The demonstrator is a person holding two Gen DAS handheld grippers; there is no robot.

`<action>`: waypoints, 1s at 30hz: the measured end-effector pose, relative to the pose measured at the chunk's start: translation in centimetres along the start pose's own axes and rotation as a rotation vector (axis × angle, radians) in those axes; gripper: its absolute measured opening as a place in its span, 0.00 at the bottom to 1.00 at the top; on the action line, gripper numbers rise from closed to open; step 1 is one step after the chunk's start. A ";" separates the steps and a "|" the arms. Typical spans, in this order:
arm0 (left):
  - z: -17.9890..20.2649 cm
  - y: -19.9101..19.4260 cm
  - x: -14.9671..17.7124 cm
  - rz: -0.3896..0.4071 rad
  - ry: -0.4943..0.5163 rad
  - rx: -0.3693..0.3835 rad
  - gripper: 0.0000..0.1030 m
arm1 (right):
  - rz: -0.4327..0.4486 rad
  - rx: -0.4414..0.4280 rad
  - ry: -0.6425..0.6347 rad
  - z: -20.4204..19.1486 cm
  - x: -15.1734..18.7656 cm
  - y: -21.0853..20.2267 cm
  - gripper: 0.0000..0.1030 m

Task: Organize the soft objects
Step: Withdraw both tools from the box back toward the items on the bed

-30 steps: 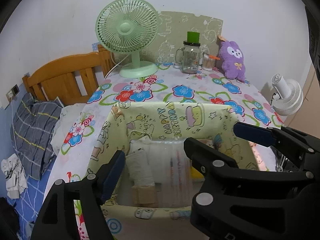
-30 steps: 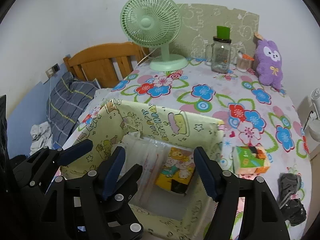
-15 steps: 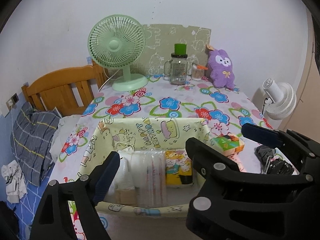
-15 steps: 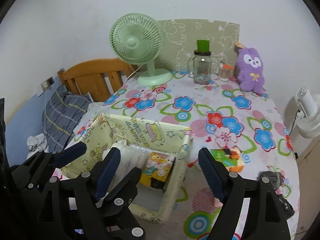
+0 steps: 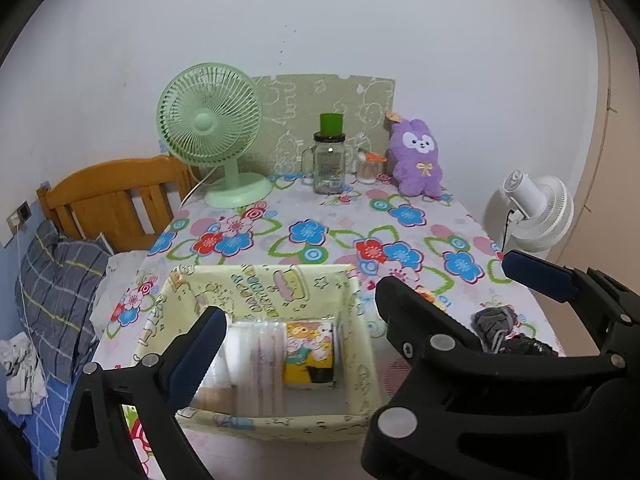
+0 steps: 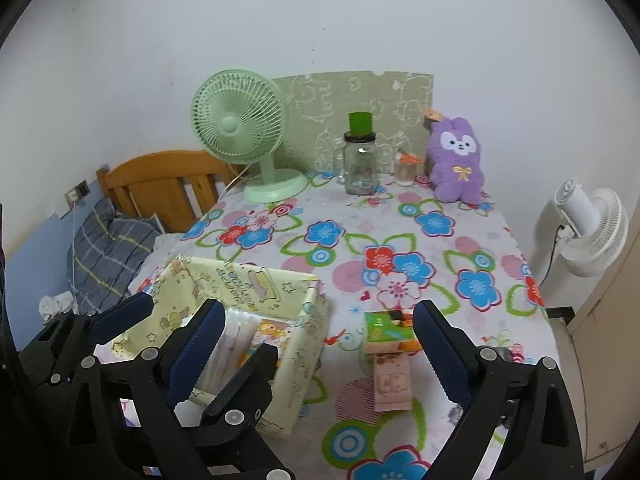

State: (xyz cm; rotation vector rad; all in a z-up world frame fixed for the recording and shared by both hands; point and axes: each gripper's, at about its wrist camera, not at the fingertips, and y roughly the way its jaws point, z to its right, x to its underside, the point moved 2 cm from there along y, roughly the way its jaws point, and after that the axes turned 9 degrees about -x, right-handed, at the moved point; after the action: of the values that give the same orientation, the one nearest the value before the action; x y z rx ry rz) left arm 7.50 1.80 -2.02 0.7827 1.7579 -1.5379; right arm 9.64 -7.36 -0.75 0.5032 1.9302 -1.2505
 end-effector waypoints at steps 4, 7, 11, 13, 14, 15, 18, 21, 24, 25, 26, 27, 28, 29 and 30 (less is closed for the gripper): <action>1.1 -0.6 -0.2 0.016 0.008 0.009 0.99 | 0.017 0.020 0.007 0.9 0.0 -1.2 0.95; 2.0 -0.9 -0.3 0.019 0.015 0.018 1.00 | 0.025 0.036 0.013 1.5 0.0 -1.8 0.96; 2.9 -1.2 -0.4 0.028 0.024 0.021 1.00 | 0.035 0.066 0.025 2.4 0.1 -2.6 0.97; 3.5 -1.4 -0.5 0.035 0.029 0.024 1.00 | 0.043 0.074 0.029 2.9 0.2 -3.0 0.97; 3.7 -1.5 -0.5 0.039 0.031 0.026 1.00 | 0.046 0.077 0.031 3.1 0.2 -3.2 0.97; 4.0 -1.5 -0.5 0.041 0.034 0.025 1.00 | 0.051 0.082 0.033 3.3 0.2 -3.5 0.97; 4.8 -1.6 -0.5 0.045 0.047 0.022 1.00 | 0.065 0.113 0.037 3.9 0.4 -4.0 0.97; 5.6 -1.7 -0.5 0.044 0.056 0.031 1.00 | 0.071 0.138 0.045 4.7 0.7 -4.5 0.97; 6.6 -1.7 -0.4 0.043 0.063 0.042 1.00 | 0.069 0.133 0.057 5.6 1.0 -4.9 0.97; 7.0 -1.7 -0.3 0.041 0.066 0.045 1.00 | 0.068 0.133 0.061 5.9 1.0 -4.9 0.97; 7.3 -1.6 -0.3 0.040 0.068 0.047 1.00 | 0.067 0.132 0.065 6.2 1.2 -5.0 0.97; 7.6 -1.7 -0.2 0.040 0.068 0.048 1.00 | 0.065 0.132 0.069 6.6 1.3 -5.1 0.97; 8.0 -1.6 -0.1 0.041 0.068 0.050 1.00 | 0.064 0.133 0.072 6.9 1.4 -5.2 0.97; 8.3 -1.6 0.0 0.041 0.067 0.051 1.00 | 0.064 0.135 0.072 7.2 1.5 -5.3 0.97; 8.5 -1.6 0.0 0.040 0.067 0.053 1.00 | 0.065 0.136 0.072 7.4 1.6 -5.3 0.97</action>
State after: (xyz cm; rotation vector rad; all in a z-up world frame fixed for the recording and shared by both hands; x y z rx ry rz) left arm 7.07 -6.79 -1.81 0.8997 1.7449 -1.5530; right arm 7.91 -16.46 -0.50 0.6835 1.8801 -1.3447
